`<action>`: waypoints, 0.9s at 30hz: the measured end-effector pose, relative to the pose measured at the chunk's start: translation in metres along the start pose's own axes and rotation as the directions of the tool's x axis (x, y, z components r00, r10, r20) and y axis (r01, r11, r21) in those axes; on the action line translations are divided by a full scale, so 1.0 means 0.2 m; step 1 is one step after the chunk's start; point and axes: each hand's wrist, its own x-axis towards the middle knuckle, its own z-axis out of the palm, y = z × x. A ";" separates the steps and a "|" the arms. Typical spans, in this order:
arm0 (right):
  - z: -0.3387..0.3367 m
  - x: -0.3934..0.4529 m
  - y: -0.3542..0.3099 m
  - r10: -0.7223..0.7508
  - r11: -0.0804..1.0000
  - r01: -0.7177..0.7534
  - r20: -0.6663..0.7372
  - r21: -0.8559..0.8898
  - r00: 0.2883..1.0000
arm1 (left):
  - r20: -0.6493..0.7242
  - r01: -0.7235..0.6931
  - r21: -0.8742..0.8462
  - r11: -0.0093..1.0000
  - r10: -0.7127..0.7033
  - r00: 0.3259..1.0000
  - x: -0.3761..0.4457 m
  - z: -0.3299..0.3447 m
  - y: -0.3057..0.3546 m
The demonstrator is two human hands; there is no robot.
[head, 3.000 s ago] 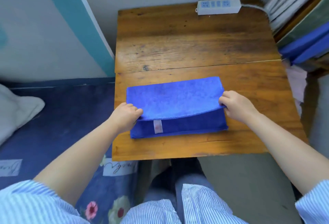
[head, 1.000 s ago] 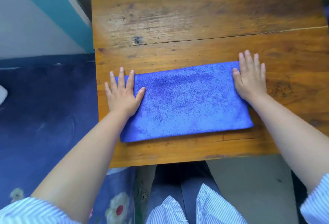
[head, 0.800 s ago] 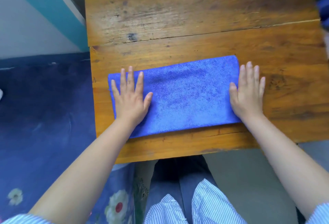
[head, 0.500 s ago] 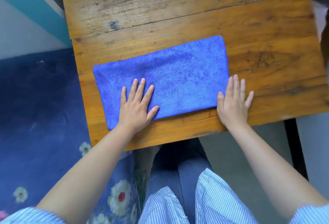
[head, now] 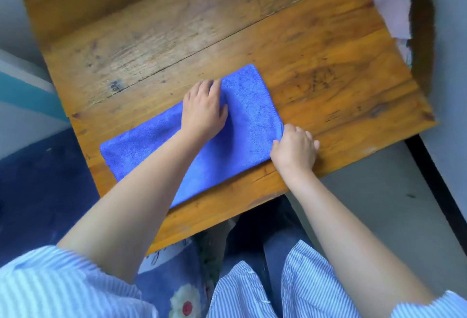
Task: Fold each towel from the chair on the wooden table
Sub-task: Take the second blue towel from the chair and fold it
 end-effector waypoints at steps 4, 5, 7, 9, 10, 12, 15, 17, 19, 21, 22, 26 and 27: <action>-0.02 0.04 0.03 -0.015 0.998 0.012 0.049 0.057 0.999 | 0.140 0.072 -0.068 0.995 -0.062 0.988 0.22 -0.05 0.14; -0.03 0.05 0.04 -0.027 0.997 0.023 0.056 0.070 0.998 | 0.165 0.069 -0.069 0.995 -0.057 0.985 0.27 -0.07 0.17; -0.06 0.10 0.05 -0.046 0.995 0.039 0.073 0.097 0.996 | 0.218 0.069 -0.081 0.994 -0.050 0.975 0.35 -0.10 0.22; -0.10 0.16 0.05 -0.061 0.992 0.051 0.082 0.112 0.995 | 0.284 0.067 -0.059 0.996 -0.047 0.958 0.42 -0.12 0.24; -0.12 0.20 0.06 -0.063 0.992 0.052 0.087 0.115 0.994 | 0.312 0.084 -0.068 0.994 -0.058 0.948 0.46 -0.14 0.26; -0.18 0.29 0.05 -0.081 0.992 0.072 0.090 0.105 0.993 | 0.342 0.134 -0.136 0.982 -0.080 0.936 0.52 -0.18 0.27; -0.28 0.45 0.04 -0.142 0.989 0.137 0.095 0.053 0.985 | 0.352 0.097 -0.156 0.983 -0.036 0.935 0.62 -0.27 0.30; -0.37 0.55 0.02 -0.193 0.981 0.192 0.059 0.027 0.979 | 0.314 0.051 -0.144 0.988 -0.003 0.950 0.67 -0.34 0.30; -0.47 0.64 0.00 -0.248 0.968 0.249 -0.032 0.025 0.968 | 0.225 0.040 -0.187 0.982 0.004 0.974 0.71 -0.41 0.29; -0.58 0.71 -0.04 -0.309 0.946 0.321 -0.166 0.050 0.937 | 0.105 0.030 -0.253 0.967 -0.004 0.994 0.73 -0.47 0.26; -0.63 0.73 -0.05 -0.339 0.931 0.360 -0.228 0.057 0.913 | 0.051 0.024 -0.283 0.959 -0.010 0.999 0.73 -0.50 0.24; -0.75 0.70 -0.10 -0.501 0.836 0.549 -0.409 0.000 0.763 | -0.124 -0.102 -0.301 0.948 0.068 0.990 0.64 -0.58 0.16; -0.76 0.66 -0.11 -0.540 0.801 0.599 -0.438 -0.005 0.719 | -0.160 -0.152 -0.265 0.952 0.112 0.981 0.59 -0.58 0.13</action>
